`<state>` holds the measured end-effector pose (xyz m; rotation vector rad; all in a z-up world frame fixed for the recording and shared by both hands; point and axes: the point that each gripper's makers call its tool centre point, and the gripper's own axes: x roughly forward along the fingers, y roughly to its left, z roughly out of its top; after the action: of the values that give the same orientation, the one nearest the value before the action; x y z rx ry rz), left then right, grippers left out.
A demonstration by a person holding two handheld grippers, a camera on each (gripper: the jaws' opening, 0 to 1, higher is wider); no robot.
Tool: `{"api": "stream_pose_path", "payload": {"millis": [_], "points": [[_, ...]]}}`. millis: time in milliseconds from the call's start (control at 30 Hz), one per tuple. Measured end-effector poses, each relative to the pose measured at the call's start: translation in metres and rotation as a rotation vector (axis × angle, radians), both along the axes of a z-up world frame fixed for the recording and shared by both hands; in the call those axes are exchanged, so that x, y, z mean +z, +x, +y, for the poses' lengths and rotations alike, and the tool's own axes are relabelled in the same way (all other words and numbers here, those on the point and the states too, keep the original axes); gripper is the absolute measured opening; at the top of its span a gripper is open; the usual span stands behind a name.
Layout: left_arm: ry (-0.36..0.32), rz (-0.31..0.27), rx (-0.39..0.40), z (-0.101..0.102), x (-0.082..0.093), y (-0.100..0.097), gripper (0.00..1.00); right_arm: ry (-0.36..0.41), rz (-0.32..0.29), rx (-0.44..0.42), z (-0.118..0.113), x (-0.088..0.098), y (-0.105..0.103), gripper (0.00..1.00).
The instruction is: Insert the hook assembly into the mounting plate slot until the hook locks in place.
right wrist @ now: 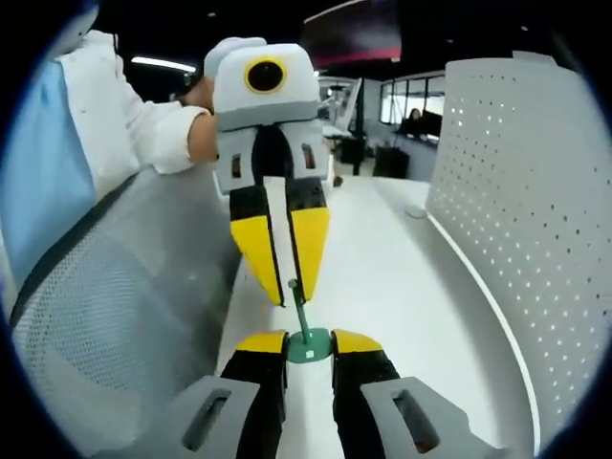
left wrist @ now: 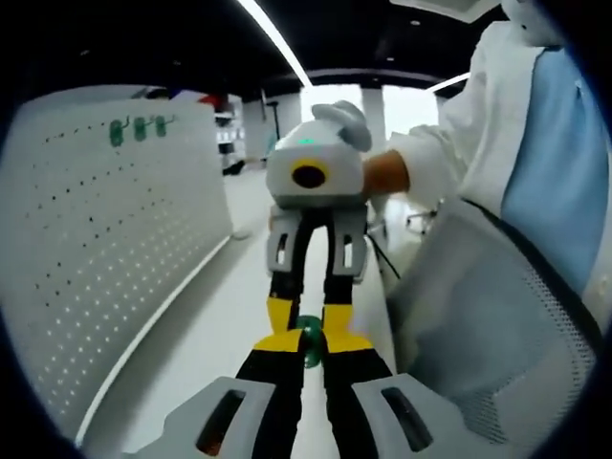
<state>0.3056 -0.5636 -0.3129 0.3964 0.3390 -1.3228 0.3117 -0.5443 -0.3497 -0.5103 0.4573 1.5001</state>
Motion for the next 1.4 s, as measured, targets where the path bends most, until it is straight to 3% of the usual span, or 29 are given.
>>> {"api": "stream_pose_path", "payload": {"millis": [133, 300, 967, 1400], "points": [[0.062, -0.042, 0.003, 0.0, -0.008, 0.002, 0.08, -0.008, 0.0, -0.002, 0.001, 0.0, 0.001, 0.15], [0.091, -0.053, 0.004, 0.002, -0.013, 0.004, 0.06, -0.016, -0.001, 0.008, 0.004, 0.002, -0.001, 0.15], [0.113, -0.068, 0.013, 0.005, -0.016, 0.007, 0.04, -0.041, -0.01, 0.019, 0.012, 0.005, -0.001, 0.15], [0.082, -0.068, 0.022, 0.005, -0.008, 0.008, 0.03, -0.043, -0.04, 0.015, 0.011, 0.013, 0.0, 0.16]]}}
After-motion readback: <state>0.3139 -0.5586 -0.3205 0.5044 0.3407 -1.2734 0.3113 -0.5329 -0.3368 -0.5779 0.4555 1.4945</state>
